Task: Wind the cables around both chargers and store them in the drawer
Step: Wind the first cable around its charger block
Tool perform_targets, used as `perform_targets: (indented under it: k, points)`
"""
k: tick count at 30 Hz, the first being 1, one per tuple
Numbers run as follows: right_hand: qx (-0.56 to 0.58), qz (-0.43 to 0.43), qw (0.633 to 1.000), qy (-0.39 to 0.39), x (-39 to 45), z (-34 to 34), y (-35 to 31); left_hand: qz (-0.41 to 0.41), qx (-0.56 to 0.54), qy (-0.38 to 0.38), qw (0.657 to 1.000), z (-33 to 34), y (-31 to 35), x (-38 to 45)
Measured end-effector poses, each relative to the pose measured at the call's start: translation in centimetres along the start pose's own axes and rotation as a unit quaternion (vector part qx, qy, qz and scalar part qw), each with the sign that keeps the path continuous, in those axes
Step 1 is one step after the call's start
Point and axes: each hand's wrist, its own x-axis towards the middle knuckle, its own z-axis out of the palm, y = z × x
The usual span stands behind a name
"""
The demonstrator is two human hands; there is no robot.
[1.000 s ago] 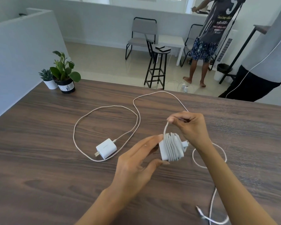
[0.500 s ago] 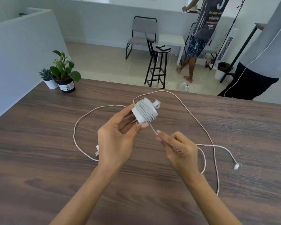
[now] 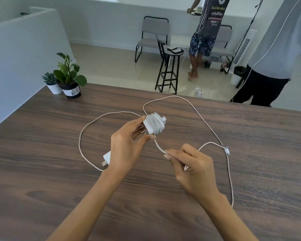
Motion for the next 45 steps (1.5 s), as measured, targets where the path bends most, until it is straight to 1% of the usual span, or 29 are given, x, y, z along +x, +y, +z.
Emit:
perform_targets:
  k: [6, 16, 18, 20, 24, 27, 31, 34, 37, 40, 42, 45]
  points:
    - [-0.012, -0.008, 1.000, -0.023, 1.5, -1.5, -0.2, 0.006, 0.012, -0.014, 1.000, 0.2, -0.5, -0.5]
    - [-0.041, -0.024, 0.997, -0.061, 3.2, -2.6, -0.2, -0.025, -0.002, -0.018, 1.000, 0.1, -0.7, -1.0]
    - [-0.047, -0.023, 0.997, -0.062, 3.3, -2.7, -0.2, -0.008, 0.012, -0.025, 1.000, 0.0, -0.7, -1.1]
    - [-0.051, -0.026, 0.996, -0.065, 3.7, -2.9, 0.0, 0.032, 0.041, -0.045, 0.998, 0.1, -0.8, -1.2]
    - [-0.085, -0.035, 0.993, -0.071, 5.5, -3.3, 0.6, 0.107, 0.103, -0.107, 0.983, 0.5, -0.5, -1.5]
    - [-0.094, -0.033, 0.991, -0.093, 6.9, -3.6, 1.4, 0.133, 0.107, -0.160, 0.972, 0.9, 0.0, -2.1]
    - [-0.037, 0.038, 0.991, -0.121, 8.3, -3.1, 2.7, 0.132, 0.076, -0.183, 0.971, 0.9, 0.8, -2.7]
    - [0.059, 0.116, 0.983, -0.126, 8.6, -2.3, 3.7, 0.107, 0.042, -0.181, 0.977, 0.6, 1.4, -3.1]
    - [0.191, 0.187, 0.955, -0.127, 8.2, -1.5, 3.7, 0.056, -0.012, -0.170, 0.984, 0.5, 1.7, -3.3]
    - [0.273, 0.260, 0.919, -0.114, 7.1, -0.3, 3.9, 0.008, -0.061, -0.140, 0.988, 0.1, 2.1, -2.9]
    - [0.276, 0.287, 0.913, -0.082, 6.1, 0.5, 4.0, 0.001, -0.070, -0.107, 0.992, -0.2, 2.4, -2.3]
    - [0.188, 0.256, 0.947, -0.048, 4.3, 1.5, 3.7, -0.006, -0.076, -0.052, 0.996, -0.8, 2.8, -1.1]
